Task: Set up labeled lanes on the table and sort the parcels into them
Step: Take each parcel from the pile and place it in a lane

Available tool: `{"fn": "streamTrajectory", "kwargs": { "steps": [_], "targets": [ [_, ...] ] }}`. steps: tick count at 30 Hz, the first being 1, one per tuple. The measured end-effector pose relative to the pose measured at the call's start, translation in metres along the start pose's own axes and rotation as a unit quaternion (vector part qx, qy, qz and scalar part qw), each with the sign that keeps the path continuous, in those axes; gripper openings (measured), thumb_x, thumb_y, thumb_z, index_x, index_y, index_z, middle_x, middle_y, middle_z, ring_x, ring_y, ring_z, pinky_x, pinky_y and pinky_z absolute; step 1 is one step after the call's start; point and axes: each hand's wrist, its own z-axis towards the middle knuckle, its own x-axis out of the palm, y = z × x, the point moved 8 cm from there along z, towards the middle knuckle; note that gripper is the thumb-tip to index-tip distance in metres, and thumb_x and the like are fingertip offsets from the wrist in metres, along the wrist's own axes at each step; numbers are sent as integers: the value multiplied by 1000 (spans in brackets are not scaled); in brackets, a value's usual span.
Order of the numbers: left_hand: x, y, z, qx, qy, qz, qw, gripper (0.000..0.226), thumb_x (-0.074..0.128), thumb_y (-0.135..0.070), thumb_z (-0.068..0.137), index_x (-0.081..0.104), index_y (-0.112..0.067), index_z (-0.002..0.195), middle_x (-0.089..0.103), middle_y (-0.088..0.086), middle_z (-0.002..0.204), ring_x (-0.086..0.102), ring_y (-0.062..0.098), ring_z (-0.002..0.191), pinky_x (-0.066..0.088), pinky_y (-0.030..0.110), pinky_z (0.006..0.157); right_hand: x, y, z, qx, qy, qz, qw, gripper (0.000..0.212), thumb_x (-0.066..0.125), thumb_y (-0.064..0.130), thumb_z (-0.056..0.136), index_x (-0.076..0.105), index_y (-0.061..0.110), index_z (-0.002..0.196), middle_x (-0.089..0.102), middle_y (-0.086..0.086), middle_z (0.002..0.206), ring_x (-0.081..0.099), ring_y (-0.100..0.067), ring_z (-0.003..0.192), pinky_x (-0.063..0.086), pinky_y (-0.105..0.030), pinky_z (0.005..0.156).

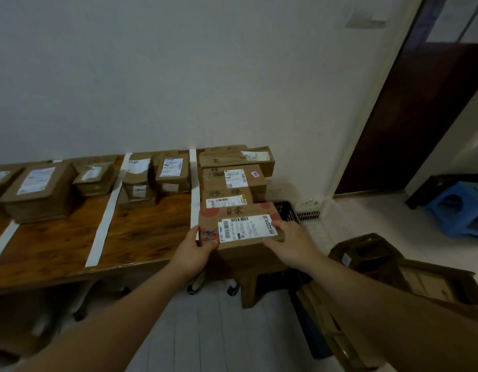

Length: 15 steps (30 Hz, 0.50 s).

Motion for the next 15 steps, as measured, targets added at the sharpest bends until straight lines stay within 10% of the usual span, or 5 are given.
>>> {"fn": "streamTrajectory", "kwargs": {
  "steps": [5, 15],
  "targets": [
    [21, 20, 13, -18, 25, 13, 999, 67, 63, -25, 87, 27, -27, 143, 56, -12, 116, 52, 3, 91, 48, 30, 85, 30, -28, 12, 6, 41, 26, 999, 51, 61, 44, 86, 49, 28, 133, 42, -1, 128, 50, -15, 108, 42, -29, 95],
    [36, 37, 53, -1, 38, 72, 997, 92, 74, -17, 77, 14, -32, 146, 45, -35, 93, 47, -16, 79, 43, 5, 59, 53, -49, 48, -13, 41, 18, 999, 56, 60, 40, 90, 39, 29, 141, 36, -2, 137, 44, -20, 122, 35, -30, 103]
  ]
}}
